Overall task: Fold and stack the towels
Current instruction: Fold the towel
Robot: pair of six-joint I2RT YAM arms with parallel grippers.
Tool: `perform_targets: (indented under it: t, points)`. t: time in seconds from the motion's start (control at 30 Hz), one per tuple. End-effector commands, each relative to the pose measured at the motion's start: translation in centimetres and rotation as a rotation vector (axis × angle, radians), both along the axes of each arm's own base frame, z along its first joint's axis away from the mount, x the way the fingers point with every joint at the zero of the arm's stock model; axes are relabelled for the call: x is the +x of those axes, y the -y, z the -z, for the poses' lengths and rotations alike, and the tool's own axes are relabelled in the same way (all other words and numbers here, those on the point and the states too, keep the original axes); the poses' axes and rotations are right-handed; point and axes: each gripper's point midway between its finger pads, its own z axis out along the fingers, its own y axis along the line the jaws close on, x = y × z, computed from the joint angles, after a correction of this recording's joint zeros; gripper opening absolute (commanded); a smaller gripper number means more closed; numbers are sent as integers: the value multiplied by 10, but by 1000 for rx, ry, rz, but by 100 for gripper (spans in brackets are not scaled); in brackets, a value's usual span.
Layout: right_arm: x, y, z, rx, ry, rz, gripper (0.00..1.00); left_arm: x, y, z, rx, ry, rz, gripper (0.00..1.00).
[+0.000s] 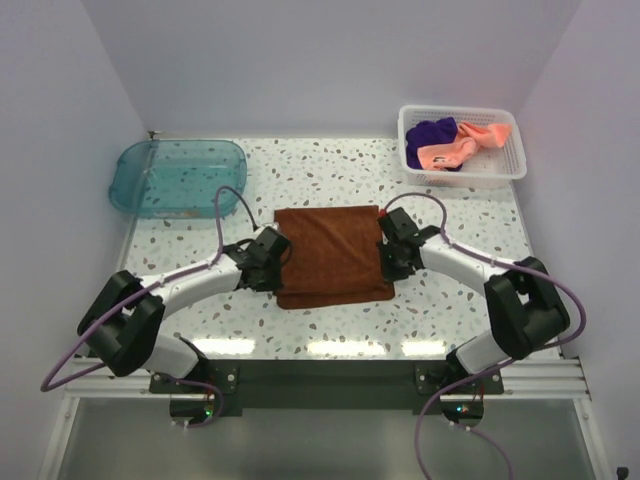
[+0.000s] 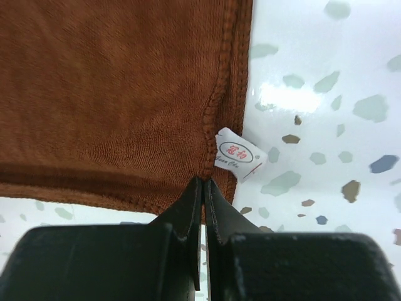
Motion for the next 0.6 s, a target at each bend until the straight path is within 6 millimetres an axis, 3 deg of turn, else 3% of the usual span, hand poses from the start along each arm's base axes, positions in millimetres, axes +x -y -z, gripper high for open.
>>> perform_targets:
  t: [0.0,0.13,0.23,0.4,0.57]
  points:
    - [35,-3,-51,-23,134,-27,0,32,8,-49,-13,130,-28,0]
    - [42,0,-84,-37,188,-48,0,40,18,-86,-54,180,-34,0]
    - [32,3,-93,-30,185,-54,0,28,24,-91,-69,163,-17,0]
    - [5,17,-72,-46,134,-28,0,-5,36,-72,-126,93,17,0]
    - [-10,19,-36,-37,72,0,0,-36,26,-24,-90,-7,18,0]
